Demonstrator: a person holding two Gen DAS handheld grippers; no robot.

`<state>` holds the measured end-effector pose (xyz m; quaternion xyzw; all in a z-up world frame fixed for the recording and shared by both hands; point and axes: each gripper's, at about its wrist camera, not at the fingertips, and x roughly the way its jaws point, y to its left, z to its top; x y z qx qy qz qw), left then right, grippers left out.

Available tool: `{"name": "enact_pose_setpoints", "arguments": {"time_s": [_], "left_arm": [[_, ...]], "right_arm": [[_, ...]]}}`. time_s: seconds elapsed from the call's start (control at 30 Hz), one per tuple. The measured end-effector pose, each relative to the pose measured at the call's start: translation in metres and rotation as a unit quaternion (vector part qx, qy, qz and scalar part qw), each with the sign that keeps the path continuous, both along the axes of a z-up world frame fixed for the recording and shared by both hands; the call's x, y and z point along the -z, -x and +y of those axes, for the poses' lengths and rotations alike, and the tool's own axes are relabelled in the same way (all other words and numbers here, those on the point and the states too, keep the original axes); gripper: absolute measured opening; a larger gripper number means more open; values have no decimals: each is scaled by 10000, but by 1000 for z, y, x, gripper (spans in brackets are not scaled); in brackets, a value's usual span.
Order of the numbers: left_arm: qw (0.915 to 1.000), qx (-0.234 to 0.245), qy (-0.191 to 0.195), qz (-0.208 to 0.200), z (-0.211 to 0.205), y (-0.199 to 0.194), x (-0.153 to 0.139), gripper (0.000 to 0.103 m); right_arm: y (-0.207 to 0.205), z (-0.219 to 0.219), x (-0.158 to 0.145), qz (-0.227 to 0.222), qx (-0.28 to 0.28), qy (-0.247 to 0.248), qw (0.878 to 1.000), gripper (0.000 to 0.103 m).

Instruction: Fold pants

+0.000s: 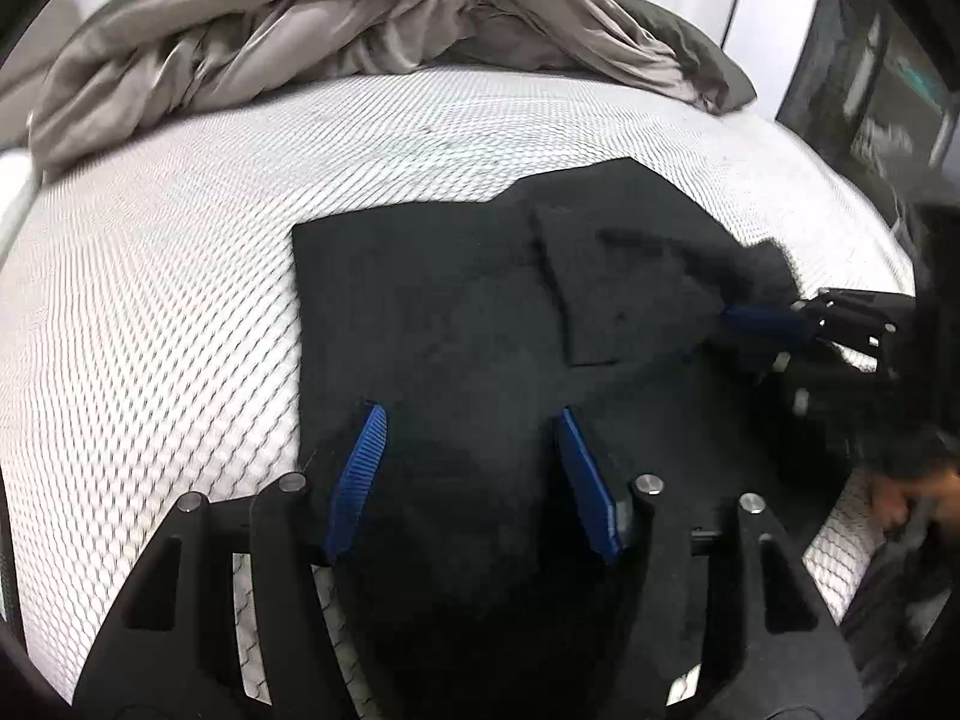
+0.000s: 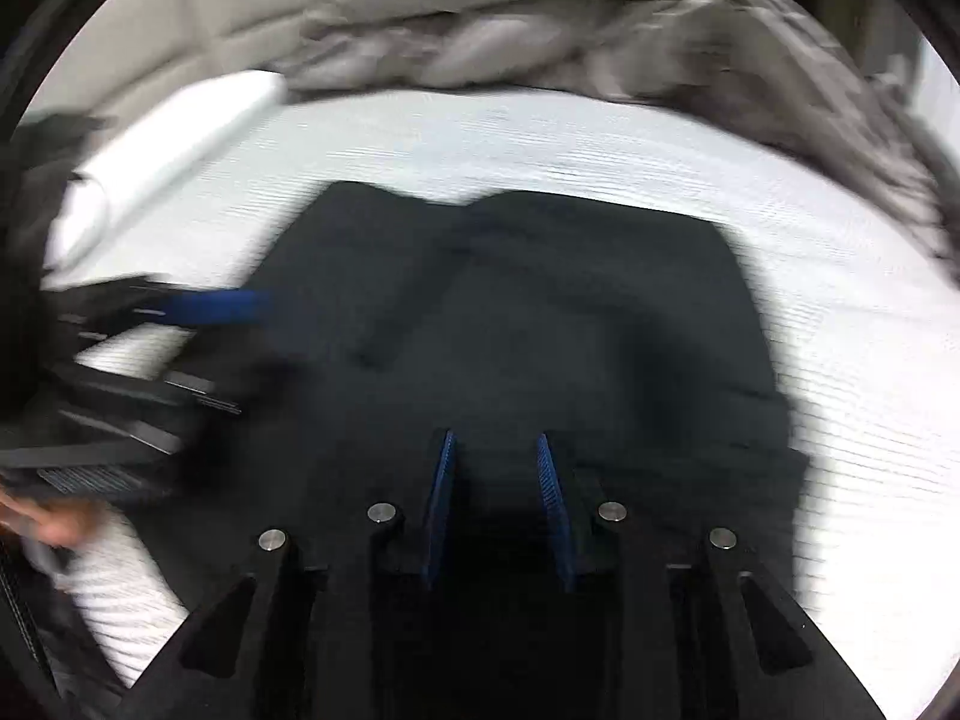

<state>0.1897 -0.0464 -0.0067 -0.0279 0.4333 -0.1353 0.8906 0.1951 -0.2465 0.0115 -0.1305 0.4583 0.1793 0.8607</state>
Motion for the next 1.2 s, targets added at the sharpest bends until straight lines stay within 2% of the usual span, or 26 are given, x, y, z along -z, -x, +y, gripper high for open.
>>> {"name": "enact_pose_setpoints", "arguments": {"time_s": [0.03,0.13,0.17,0.27,0.33,0.4,0.5,0.57,0.67,0.73,0.83,0.93,1.07,1.13,1.2], "left_arm": [[9999,-2,104,26,4,1,1,59],[9999,-149,-3,43,7,1,-5,58],[9997,-227,5,14,7,0,-10,58],[9993,-353,62,-123,4,-9,-19,58],[9989,-447,-45,-120,-2,-20,-16,58],[9985,-475,-277,-33,-10,-32,-7,58],[9988,-412,-268,39,-10,-36,1,58],[9991,-367,-196,37,-6,-34,0,58],[9992,-372,-117,99,3,-26,0,59],[9991,-370,-144,134,5,-22,-1,59],[9982,-555,-77,199,8,-22,-10,58],[9974,-696,-128,-121,6,-21,-24,57],[9947,-911,14,-471,3,-35,-31,57],[9953,-931,62,-252,-1,-50,-19,57],[9955,-941,-108,31,-2,-63,-1,57]], "right_arm": [[-4,-12,1,-87,138,199,9997,21],[-8,-29,-2,44,117,-179,9998,22],[-9,-27,-4,16,153,-237,9996,27],[-11,-17,-12,56,117,-723,9973,27],[-15,-4,-14,108,70,-1014,9948,27],[-23,12,-10,136,-1,-1045,9944,27],[-29,32,8,322,-3,-630,9975,27],[-32,29,10,234,107,-316,9992,27],[-33,4,7,-68,650,484,9967,25],[-32,-11,5,39,616,249,9978,25],[-29,-13,-3,46,677,-42,9977,27],[-27,-6,-10,113,595,-598,9964,27],[-30,17,-16,-2,600,-873,9944,28],[-35,31,-12,111,615,-1020,9928,29],[-42,38,-2,251,664,-975,9927,30]]}}
